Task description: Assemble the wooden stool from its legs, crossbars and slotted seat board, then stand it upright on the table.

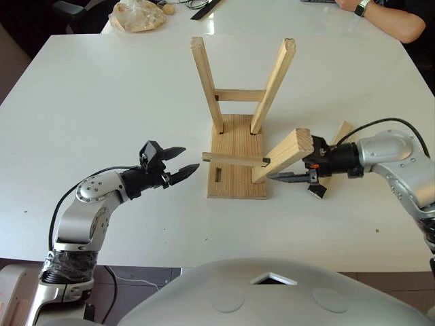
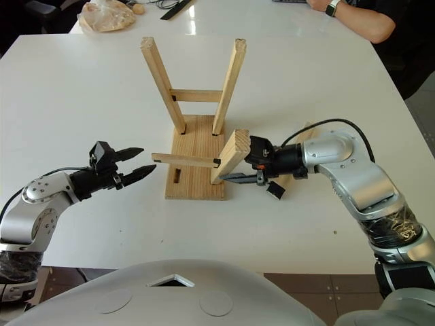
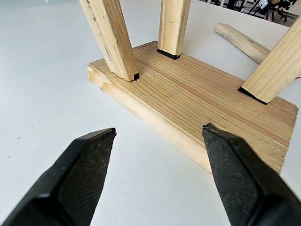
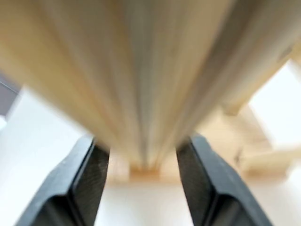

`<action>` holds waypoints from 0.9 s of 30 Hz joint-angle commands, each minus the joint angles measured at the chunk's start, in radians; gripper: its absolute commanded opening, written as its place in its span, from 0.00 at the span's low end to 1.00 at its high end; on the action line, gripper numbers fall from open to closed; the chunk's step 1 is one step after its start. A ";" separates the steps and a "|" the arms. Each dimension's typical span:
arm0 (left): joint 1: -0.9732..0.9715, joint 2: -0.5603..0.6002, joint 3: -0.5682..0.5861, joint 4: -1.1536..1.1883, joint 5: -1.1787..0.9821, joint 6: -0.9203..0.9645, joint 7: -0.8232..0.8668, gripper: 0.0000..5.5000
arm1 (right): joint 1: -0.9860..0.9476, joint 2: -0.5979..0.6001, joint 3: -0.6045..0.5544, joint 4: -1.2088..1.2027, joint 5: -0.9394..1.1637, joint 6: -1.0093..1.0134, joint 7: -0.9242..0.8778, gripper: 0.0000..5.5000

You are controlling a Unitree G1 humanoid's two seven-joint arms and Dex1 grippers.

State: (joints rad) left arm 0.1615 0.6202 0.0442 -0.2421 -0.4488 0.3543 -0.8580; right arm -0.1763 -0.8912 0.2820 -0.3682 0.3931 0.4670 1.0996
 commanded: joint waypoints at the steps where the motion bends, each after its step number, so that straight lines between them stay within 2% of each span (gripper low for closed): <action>1: -0.006 -0.008 -0.009 0.006 0.027 -0.009 0.015 0.62 | -0.024 -0.017 -0.001 0.015 -0.060 -0.008 0.001 0.55; 5: 0.006 -0.021 -0.010 -0.007 0.029 -0.007 0.026 0.62 | 0.025 -0.051 -0.040 -0.022 -0.065 -0.009 0.015 0.55; 9: 0.048 -0.033 0.001 -0.037 0.024 -0.009 0.042 0.62 | 0.167 -0.110 -0.176 -0.017 -0.064 0.012 -0.029 0.55; 12: 0.086 -0.045 0.013 -0.053 0.020 -0.014 0.055 0.62 | 0.263 -0.094 -0.254 0.047 -0.102 0.023 -0.122 0.55; 19: 0.057 -0.047 0.009 -0.047 0.016 -0.006 0.060 0.62 | 0.282 -0.030 -0.237 0.139 -0.148 0.006 -0.190 0.55; 27: 0.065 -0.048 0.009 -0.050 0.018 -0.007 0.062 0.62 | 0.386 -0.116 -0.276 0.199 -0.158 -0.079 -0.077 0.55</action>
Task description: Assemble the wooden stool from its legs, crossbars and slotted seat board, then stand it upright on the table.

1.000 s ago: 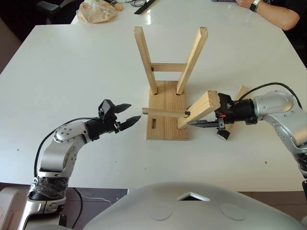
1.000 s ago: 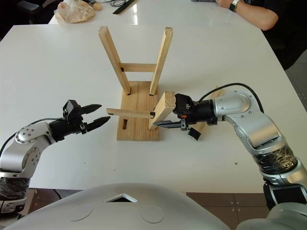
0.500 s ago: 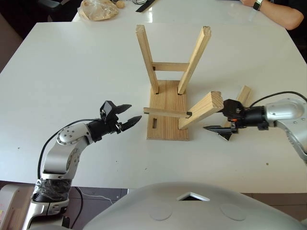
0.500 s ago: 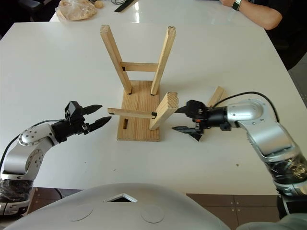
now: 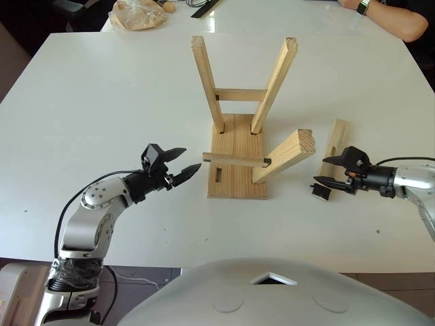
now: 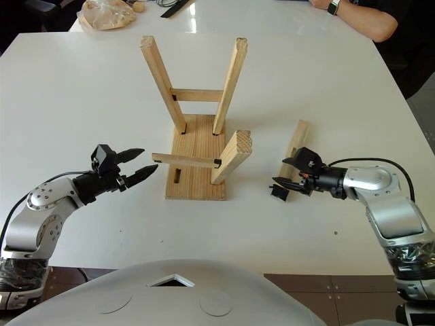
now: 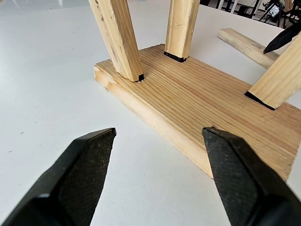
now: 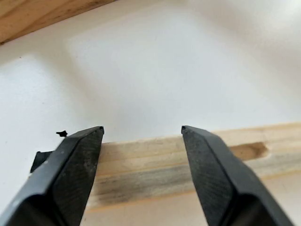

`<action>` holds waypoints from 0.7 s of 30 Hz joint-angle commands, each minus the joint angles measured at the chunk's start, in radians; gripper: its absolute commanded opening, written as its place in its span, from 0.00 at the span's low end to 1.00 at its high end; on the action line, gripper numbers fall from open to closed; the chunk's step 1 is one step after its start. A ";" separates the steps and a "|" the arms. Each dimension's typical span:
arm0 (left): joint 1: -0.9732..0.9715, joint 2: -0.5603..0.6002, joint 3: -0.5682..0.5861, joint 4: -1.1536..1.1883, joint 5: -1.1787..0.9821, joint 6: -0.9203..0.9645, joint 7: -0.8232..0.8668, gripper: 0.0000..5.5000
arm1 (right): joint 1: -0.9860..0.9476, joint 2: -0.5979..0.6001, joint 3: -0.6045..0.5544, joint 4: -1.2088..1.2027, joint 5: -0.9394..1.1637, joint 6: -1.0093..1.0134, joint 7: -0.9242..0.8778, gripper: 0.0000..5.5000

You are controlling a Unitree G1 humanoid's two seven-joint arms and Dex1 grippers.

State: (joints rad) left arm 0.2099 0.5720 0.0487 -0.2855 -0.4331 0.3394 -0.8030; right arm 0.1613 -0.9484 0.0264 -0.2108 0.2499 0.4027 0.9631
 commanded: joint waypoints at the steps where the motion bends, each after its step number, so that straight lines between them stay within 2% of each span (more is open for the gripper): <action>1: 0.021 -0.001 0.004 -0.008 0.004 0.006 0.009 0.62 | 0.047 -0.070 -0.031 0.044 -0.010 -0.021 0.074 0.55; 4: 0.034 -0.010 0.005 -0.016 0.001 0.004 0.019 0.62 | 0.015 -0.076 -0.071 0.043 0.028 -0.044 0.116 0.55; 8: 0.044 -0.019 0.004 -0.018 0.005 -0.001 0.031 0.62 | -0.028 -0.030 -0.150 -0.044 0.169 0.034 0.121 0.55; 11: 0.055 -0.025 0.006 -0.025 0.005 -0.002 0.037 0.62 | -0.023 -0.036 -0.200 -0.026 0.201 0.043 0.132 0.64; 13: 0.063 -0.029 0.008 -0.026 0.007 -0.004 0.042 0.62 | -0.029 -0.051 -0.198 0.056 0.154 -0.001 0.135 0.71; 17: 0.057 -0.035 -0.001 -0.014 0.017 -0.006 0.053 0.62 | -0.110 -0.052 -0.155 0.268 0.067 -0.110 0.161 0.72; 21: 0.036 -0.030 -0.013 -0.004 0.025 -0.002 0.051 0.62 | -0.149 -0.041 -0.118 0.374 0.027 -0.171 0.202 0.72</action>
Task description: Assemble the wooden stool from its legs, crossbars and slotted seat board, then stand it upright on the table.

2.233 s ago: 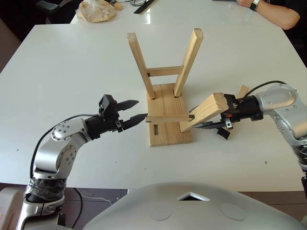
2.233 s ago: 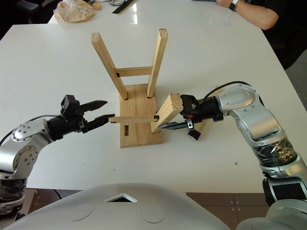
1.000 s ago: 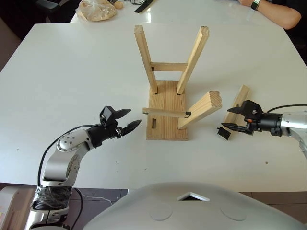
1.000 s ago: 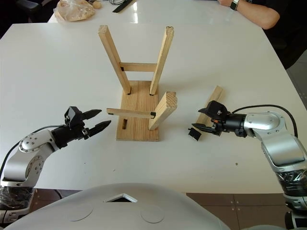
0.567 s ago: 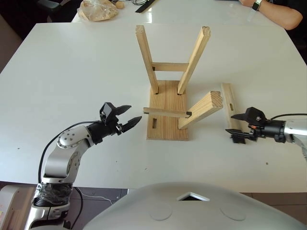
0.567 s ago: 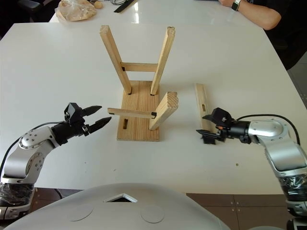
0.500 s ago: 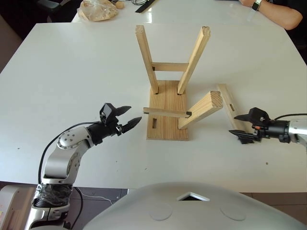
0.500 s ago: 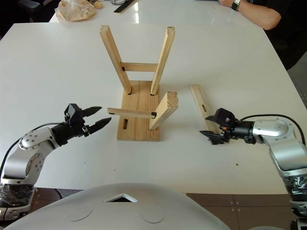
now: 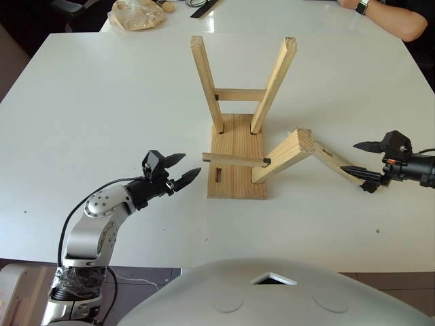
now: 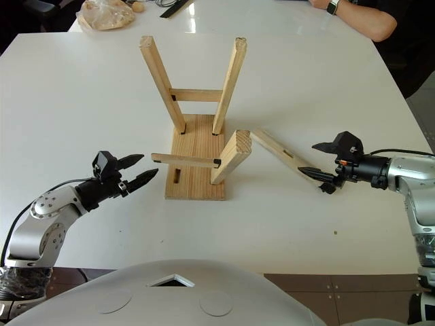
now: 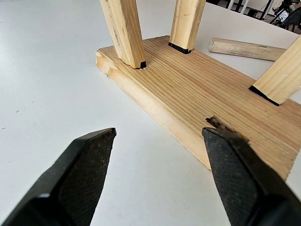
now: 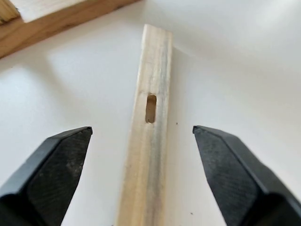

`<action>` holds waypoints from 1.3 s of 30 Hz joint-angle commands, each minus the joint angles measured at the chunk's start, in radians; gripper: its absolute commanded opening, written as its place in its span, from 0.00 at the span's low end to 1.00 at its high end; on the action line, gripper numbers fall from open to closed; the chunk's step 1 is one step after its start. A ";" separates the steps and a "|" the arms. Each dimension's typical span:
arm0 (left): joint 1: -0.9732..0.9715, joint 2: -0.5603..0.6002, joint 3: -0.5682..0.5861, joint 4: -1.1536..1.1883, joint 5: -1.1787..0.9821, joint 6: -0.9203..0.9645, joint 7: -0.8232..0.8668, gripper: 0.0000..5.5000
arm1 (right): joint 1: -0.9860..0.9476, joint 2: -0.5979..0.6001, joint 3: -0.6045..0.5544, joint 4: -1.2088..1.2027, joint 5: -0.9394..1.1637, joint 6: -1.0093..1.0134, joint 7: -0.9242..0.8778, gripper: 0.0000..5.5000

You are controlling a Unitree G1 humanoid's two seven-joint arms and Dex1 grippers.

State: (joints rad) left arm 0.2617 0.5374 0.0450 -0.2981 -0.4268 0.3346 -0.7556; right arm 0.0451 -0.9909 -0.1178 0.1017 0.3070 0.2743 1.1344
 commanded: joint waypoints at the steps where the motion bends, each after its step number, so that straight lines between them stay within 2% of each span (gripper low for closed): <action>1: -0.018 0.007 -0.010 0.008 0.018 0.005 0.001 0.62 | -0.030 0.002 0.030 0.068 -0.030 -0.044 0.041 0.72; 6: -0.005 0.010 -0.002 0.001 0.019 0.007 -0.005 0.62 | 0.010 -0.001 0.028 0.063 -0.026 -0.045 0.069 0.72; 15: -0.003 -0.003 0.004 -0.009 0.009 0.013 0.006 0.62 | -0.021 0.027 0.074 0.247 -0.118 -0.132 0.051 0.72; 23: -0.034 -0.001 0.005 0.026 0.023 0.015 0.024 0.62 | -0.007 0.093 0.096 0.215 -0.077 -0.107 0.078 0.72; 29: -0.050 -0.010 0.033 0.046 0.020 0.016 0.052 0.62 | 0.023 0.103 0.103 0.236 -0.107 -0.137 0.049 0.57; 33: -0.131 -0.048 0.153 0.103 0.006 0.011 0.184 0.62 | 0.023 0.095 0.106 0.286 -0.123 -0.171 0.035 0.47; 36: -0.217 -0.031 0.216 0.147 0.052 0.064 0.310 0.62 | 0.022 0.097 0.097 0.292 -0.116 -0.180 0.022 0.39; 39: -0.314 -0.006 0.257 0.118 0.048 0.168 0.396 0.62 | 0.012 0.111 0.071 0.256 -0.083 -0.170 0.008 0.37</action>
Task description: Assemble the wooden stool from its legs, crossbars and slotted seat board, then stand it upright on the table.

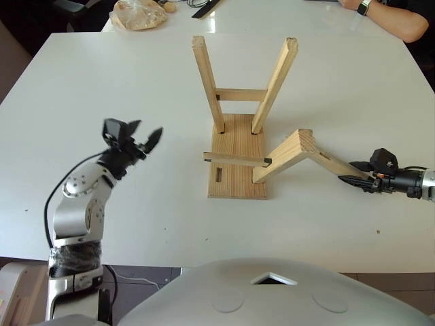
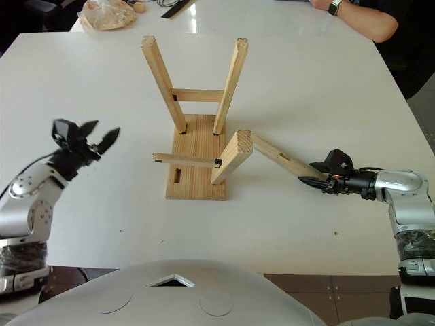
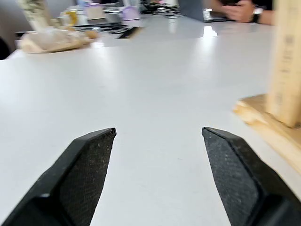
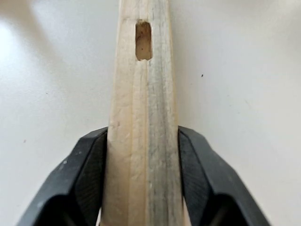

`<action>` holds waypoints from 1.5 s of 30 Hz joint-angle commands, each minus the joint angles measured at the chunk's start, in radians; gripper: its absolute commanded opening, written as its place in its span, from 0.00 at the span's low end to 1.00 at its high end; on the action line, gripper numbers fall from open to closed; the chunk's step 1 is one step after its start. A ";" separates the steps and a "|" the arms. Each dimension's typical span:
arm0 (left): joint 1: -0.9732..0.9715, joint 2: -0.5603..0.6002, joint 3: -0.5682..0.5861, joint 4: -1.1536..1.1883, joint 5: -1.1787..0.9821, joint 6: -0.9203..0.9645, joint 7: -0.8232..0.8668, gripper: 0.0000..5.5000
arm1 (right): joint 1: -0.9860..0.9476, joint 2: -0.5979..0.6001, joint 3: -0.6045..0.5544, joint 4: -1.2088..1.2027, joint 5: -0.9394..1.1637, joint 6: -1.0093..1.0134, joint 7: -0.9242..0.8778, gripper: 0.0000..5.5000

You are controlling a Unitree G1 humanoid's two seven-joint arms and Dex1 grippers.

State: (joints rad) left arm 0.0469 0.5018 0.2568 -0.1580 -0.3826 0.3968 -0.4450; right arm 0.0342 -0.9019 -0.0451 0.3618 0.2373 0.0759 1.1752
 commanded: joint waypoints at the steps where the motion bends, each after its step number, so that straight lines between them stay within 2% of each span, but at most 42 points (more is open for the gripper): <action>1: -0.133 0.032 0.061 -0.065 -0.024 0.135 0.093 0.62 | 0.015 0.029 -0.017 -0.029 0.008 0.042 -0.037 0.37; 5: -0.258 0.020 0.074 -0.289 -0.164 0.269 0.126 0.62 | -0.044 0.058 -0.101 -0.143 0.133 0.131 -0.050 0.37; 9: -0.382 0.003 0.040 -0.477 -0.351 0.363 0.139 0.62 | -0.118 0.072 -0.216 -0.343 0.351 0.333 -0.090 0.37; 15: -0.488 -0.012 -0.031 -0.517 -0.521 0.441 0.131 0.62 | -0.240 0.060 -0.334 -0.503 0.619 0.549 -0.125 0.37; 18: -0.478 -0.018 -0.137 -0.505 -0.480 0.436 0.116 0.62 | -0.307 0.061 -0.301 -0.525 0.651 0.583 -0.112 0.37; 22: -0.459 -0.034 -0.193 -0.482 -0.428 0.420 0.145 0.62 | -0.363 0.086 -0.214 -0.494 0.601 0.565 -0.083 0.37; 26: -0.413 -0.049 -0.185 -0.517 -0.430 0.418 0.172 0.62 | -0.427 0.106 -0.152 -0.441 0.571 0.534 -0.028 0.37; 33: -0.232 -0.067 -0.129 -0.664 -0.447 0.410 0.268 0.62 | -0.640 0.223 -0.011 -0.244 0.485 0.475 0.087 0.37; 36: -0.237 -0.054 -0.128 -0.664 -0.444 0.417 0.272 0.62 | -0.680 0.263 0.004 -0.229 0.482 0.477 0.101 0.37; 41: -0.212 -0.045 -0.062 -0.689 -0.480 0.415 0.303 0.62 | -0.683 0.291 0.029 -0.242 0.476 0.490 0.125 0.37; 45: -0.170 -0.047 -0.067 -0.710 -0.478 0.411 0.314 0.62 | -0.690 0.298 0.039 -0.244 0.476 0.501 0.135 0.37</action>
State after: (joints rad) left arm -0.1498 0.4516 0.1936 -0.8518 -0.8516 0.8073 -0.1386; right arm -0.6340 -0.6043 -0.0070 0.1301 0.7196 0.5617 1.3019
